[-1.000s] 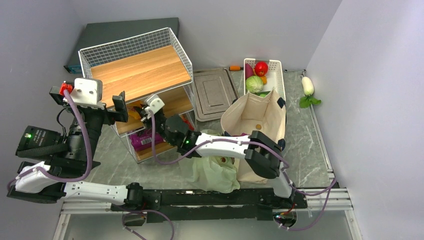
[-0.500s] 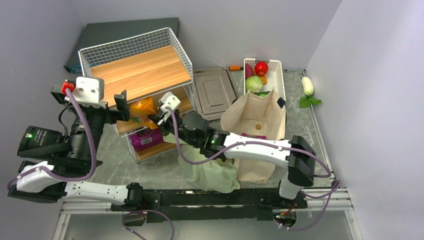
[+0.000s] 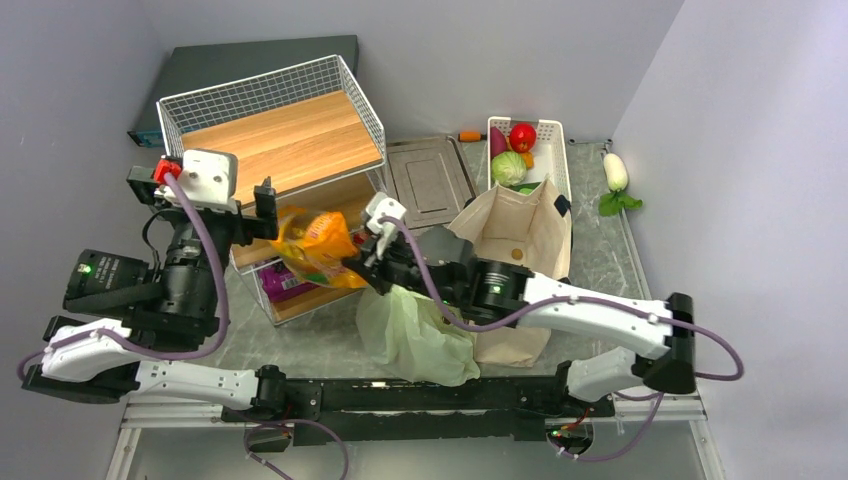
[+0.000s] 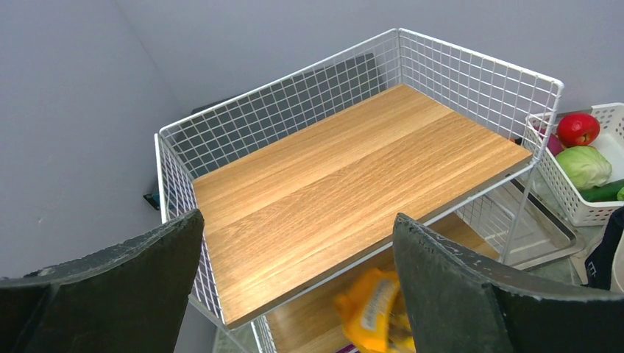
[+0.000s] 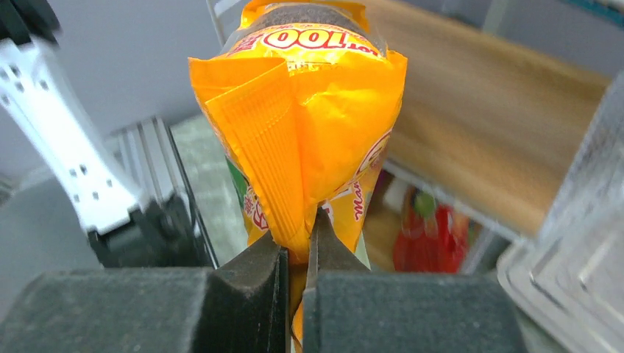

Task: Place the food into the grocery bag and tie it
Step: Pick up the snack from the shelf, then place the snack in the grocery bag.

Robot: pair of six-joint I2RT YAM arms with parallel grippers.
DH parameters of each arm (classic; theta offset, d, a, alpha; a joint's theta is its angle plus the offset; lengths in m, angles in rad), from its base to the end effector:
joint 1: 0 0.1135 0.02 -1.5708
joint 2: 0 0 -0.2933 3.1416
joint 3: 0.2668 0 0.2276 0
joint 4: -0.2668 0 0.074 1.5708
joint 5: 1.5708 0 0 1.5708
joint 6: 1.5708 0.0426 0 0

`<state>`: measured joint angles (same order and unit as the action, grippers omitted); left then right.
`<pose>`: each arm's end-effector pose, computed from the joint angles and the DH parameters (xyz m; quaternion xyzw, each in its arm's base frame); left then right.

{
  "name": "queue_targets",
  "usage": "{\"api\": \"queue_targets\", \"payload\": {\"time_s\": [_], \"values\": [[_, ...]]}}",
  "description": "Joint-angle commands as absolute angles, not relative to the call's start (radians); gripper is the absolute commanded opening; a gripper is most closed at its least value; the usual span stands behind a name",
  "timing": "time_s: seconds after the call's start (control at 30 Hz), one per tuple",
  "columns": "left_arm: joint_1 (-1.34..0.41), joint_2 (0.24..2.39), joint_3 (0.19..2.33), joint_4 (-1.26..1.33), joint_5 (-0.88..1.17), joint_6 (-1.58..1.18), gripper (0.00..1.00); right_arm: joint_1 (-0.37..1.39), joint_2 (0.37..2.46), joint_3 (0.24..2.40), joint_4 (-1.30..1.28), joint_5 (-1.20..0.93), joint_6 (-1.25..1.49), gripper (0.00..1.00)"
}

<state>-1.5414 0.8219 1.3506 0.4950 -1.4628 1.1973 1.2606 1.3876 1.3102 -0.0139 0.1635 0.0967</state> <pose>0.0429 -0.0192 0.5580 0.0683 0.6703 0.0551 0.7369 0.0999 0.2889 0.4342 -0.3586 0.6453 0.3748 0.5608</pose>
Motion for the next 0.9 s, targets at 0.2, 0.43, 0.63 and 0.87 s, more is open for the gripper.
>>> {"api": "queue_targets", "payload": {"time_s": [0.2,0.43,0.63,0.87], "values": [[-1.54,0.912,1.404,0.619,-1.408,1.283,0.99,1.267,1.119,1.26,-0.395,0.459,0.161,0.0],[-1.537,0.952,1.405,0.621,-1.395,1.27,0.99,1.267,0.991,1.282,-0.483,0.561,0.172,0.0],[-1.538,0.969,1.404,0.666,-1.397,1.3,0.99,1.267,1.007,1.42,-0.575,0.666,0.149,0.0],[-1.539,0.956,1.387,0.628,-1.4,1.258,0.99,1.258,1.04,1.486,-0.742,1.026,0.24,0.0]]}}
